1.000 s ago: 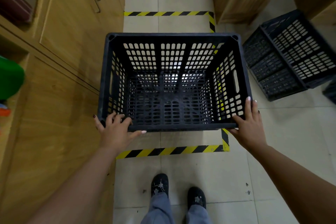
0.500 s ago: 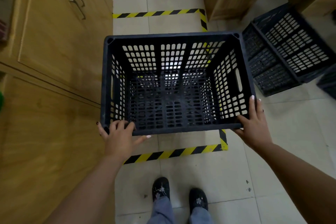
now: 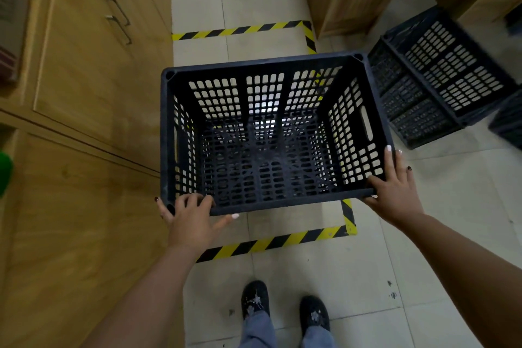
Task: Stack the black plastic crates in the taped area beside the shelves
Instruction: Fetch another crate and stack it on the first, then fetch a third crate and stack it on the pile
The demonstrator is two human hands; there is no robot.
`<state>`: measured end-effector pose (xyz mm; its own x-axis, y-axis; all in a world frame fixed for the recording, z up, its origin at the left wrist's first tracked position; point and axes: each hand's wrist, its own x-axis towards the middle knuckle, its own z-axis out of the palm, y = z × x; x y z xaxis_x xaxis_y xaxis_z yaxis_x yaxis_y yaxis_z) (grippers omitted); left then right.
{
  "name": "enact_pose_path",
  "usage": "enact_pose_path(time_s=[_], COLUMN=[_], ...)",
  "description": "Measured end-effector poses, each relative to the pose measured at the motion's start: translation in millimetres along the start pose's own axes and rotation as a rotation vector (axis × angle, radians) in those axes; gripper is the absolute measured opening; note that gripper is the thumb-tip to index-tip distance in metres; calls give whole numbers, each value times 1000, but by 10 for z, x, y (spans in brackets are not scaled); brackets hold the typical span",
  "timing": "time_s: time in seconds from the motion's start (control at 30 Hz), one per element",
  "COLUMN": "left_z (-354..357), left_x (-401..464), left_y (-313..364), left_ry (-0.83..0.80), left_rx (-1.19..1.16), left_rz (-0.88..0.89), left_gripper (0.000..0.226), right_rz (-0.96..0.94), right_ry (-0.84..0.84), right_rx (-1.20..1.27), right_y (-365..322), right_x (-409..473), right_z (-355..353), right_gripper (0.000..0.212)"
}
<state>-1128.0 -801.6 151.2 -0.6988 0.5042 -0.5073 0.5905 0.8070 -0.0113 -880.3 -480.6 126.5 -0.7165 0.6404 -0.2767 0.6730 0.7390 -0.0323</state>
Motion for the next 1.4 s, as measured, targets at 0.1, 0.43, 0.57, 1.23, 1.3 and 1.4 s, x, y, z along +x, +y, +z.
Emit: enact_pose_path(time_s=[0.1,0.43,0.57,1.23,1.3,1.4], left_z=[-32,-623,-1102,-2642,-2715,-2840], left_x=[-4,-216,-320,79,276,640], left_y=[-10,428,1084,5429,5607,5812], left_ry=[-39,45,121,199,175,160], left_rx=[-3,0,37,49,55,67], left_rz=[13,193,369,598,598,584], left_gripper=[93,76,69,64,66,67], right_rz=[37,-65,-98,2,-17,-46], right_ry=[-53,-36,21,35,7,-27], right_rx=[-79,53,78,-95,-99,-119], right_y=[-48,-141,240,4227,4412,4646], right_x=[-21,-382,-512,-295,-148,125], right_z=[-74,-692,-1115,-2351,-2389,-2457], right_gripper=[39,65,71,62,63,64])
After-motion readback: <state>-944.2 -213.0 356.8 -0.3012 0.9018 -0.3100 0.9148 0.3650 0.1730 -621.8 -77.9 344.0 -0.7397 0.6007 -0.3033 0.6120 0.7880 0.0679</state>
